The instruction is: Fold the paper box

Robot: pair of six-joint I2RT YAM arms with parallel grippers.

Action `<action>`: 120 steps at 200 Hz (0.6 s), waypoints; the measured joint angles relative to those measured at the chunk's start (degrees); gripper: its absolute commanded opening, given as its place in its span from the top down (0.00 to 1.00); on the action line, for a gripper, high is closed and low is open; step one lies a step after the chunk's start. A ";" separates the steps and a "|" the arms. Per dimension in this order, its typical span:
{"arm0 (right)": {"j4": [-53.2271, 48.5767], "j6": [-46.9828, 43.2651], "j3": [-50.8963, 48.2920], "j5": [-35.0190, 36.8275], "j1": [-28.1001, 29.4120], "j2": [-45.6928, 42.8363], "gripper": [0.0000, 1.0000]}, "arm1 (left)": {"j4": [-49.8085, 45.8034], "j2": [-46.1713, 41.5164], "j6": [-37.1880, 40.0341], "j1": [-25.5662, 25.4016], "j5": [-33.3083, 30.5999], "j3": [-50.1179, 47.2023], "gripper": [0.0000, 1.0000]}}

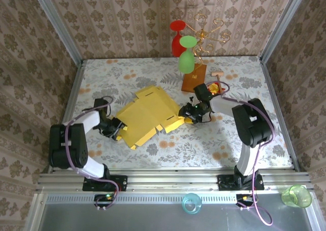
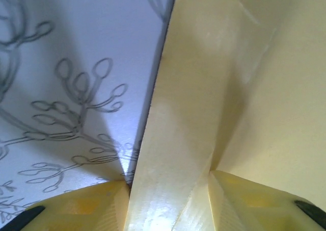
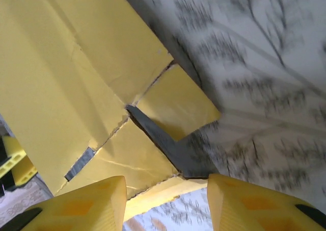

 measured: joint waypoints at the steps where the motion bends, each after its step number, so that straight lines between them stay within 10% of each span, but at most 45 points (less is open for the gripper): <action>1: 0.02 0.04 -0.20 -0.04 -0.02 -0.22 0.54 | -0.04 0.11 0.09 0.00 0.02 0.13 0.55; 120: 0.00 -2.86 -2.10 0.26 -6.23 -3.28 0.52 | 8.94 -7.76 2.54 -14.49 -11.39 7.67 0.56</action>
